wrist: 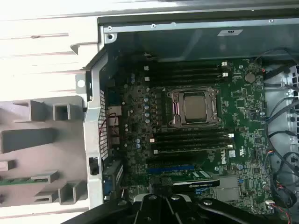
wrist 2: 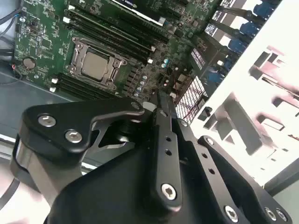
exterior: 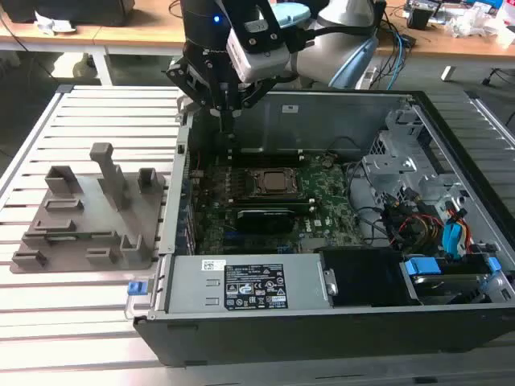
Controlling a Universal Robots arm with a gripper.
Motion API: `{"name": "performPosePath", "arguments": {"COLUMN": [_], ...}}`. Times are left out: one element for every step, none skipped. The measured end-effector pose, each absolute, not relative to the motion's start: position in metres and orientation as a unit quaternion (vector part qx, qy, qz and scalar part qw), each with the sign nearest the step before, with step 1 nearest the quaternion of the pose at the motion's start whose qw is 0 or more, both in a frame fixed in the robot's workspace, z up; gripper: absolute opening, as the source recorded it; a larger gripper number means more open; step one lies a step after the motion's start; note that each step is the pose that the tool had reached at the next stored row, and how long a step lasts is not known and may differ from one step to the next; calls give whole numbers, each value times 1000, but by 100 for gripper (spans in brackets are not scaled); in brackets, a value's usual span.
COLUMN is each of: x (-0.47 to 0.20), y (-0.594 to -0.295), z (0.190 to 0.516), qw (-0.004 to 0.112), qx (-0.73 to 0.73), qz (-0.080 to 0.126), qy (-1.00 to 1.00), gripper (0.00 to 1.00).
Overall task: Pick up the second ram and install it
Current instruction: 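Reach for the second ram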
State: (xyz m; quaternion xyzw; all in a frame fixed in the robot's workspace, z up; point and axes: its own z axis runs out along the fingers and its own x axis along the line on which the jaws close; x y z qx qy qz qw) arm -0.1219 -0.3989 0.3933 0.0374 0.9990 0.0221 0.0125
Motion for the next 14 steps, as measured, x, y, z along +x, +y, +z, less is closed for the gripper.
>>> {"name": "performPosePath", "arguments": {"x": [-123,-127,-138,-143,-146,-149,-151,-152,-153,-154,-157,-158,-160,-162], "y": [-399,-399,-399,-399,-399,-399,-399,-399,-399,-399,-399,-399,-399,-399], "z": [393,393,393,393,393,393,393,393,393,393,393,393,393,393], "qw": [13,12,13,12,13,12,12,12,12,12,12,13,12,13], "qx": [37,37,37,37,37,37,37,37,37,37,37,37,37,37], "qz": [22,22,22,22,22,22,22,22,22,22,22,22,22,22], "qy": [999,999,999,999,999,999,999,999,999,999,999,999,999,999], "gripper": [11,11,11,11,11,11,11,11,11,11,11,11,11,11]}}
